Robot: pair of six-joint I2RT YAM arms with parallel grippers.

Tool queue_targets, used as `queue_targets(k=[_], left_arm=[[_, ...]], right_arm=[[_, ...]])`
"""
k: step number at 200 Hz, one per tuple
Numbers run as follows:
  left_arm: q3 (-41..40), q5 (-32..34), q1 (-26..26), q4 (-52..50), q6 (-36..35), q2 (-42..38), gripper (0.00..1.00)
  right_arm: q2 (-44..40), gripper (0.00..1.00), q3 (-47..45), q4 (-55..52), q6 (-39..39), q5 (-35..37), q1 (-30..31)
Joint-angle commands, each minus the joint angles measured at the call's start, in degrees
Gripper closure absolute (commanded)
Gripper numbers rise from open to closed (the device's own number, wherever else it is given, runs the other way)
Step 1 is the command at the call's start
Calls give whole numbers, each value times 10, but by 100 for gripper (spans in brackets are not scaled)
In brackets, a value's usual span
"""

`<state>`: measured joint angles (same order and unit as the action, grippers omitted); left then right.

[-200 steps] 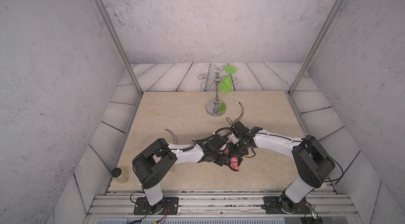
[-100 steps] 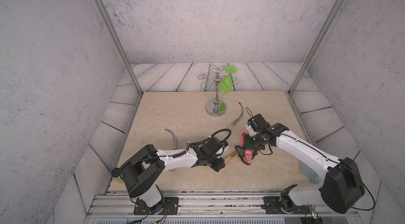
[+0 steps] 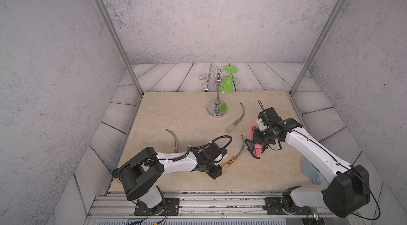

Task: Wipe small sickles with rags
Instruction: Wipe the small sickle at the center of the board.

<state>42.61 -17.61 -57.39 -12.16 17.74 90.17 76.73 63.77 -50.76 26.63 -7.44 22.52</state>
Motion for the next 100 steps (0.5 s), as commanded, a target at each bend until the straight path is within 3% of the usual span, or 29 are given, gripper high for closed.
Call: queue_targets(k=[1,46,100], left_arm=[[18,7,-1,-17,-9,9,71],[76,6,-1,-31,-24,41,59],[128,-1,-1,-26,-32,111,60]], right_arm=[[20,85,24,-7,-20,-4,-5],[56,84,58,-8,-38,-4,-25],[140,84,119,5,-53,-4,-48]])
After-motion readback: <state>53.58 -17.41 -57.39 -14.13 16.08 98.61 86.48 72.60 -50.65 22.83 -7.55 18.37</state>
